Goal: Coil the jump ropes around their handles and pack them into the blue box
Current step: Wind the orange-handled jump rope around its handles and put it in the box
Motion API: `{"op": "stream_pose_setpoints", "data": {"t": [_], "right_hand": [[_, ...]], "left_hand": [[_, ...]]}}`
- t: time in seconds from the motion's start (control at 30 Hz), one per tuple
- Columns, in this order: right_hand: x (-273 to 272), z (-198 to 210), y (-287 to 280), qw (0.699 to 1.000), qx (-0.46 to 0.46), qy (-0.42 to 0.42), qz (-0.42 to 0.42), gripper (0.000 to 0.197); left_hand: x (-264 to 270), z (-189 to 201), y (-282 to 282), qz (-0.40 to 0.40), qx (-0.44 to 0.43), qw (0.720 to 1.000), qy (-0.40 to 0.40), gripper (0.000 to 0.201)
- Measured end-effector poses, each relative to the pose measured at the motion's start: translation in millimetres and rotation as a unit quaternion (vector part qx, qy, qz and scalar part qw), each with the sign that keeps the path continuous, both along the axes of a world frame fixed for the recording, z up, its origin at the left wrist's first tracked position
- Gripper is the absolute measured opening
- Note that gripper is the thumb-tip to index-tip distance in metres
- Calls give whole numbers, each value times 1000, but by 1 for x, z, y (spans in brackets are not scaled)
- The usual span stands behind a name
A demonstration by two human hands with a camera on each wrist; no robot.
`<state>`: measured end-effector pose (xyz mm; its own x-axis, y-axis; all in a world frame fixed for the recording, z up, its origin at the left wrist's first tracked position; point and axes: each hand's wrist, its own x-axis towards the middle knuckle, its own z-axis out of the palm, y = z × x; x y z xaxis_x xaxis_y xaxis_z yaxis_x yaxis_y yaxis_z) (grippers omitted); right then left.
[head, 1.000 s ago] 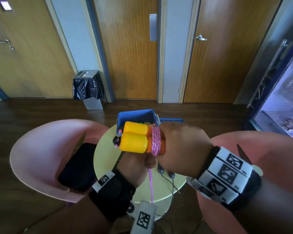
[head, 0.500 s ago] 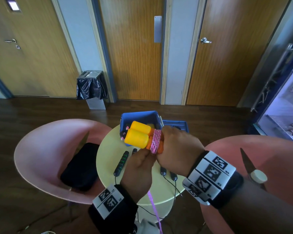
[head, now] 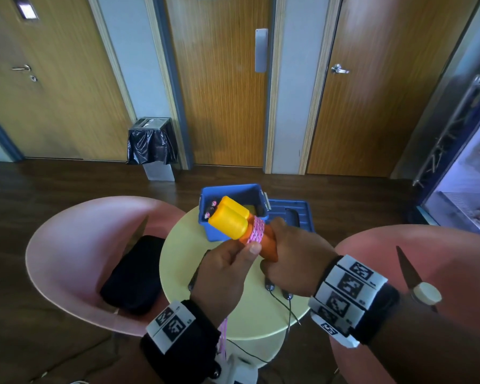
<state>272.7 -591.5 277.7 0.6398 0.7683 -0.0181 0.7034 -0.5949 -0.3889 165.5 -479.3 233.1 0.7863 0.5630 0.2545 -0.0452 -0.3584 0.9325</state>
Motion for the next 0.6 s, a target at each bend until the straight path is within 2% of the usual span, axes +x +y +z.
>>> {"op": "stream_pose_setpoints", "data": {"t": [0.07, 0.13, 0.23, 0.33, 0.5, 0.6], "right_hand": [[6, 0, 1, 1000, 10, -12, -20, 35], [14, 2, 1, 999, 15, -23, -32, 33], [20, 1, 4, 999, 2, -29, -42, 32], [24, -2, 8, 998, -5, -41, -55, 30], [29, -7, 11, 993, -58, -84, -66, 28], [30, -11, 16, 986, -124, -95, -66, 29]], "left_hand": [[0, 0, -3, -28, 12, 1000, -4, 36], [2, -5, -1, -23, 18, 1000, 13, 43], [6, -16, 2, -7, 15, 999, 48, 31], [9, -24, -1, -33, -5, 998, 61, 30], [5, -19, -4, -74, 11, 991, 106, 29], [4, -14, 2, -93, 41, 986, 132, 25]]}}
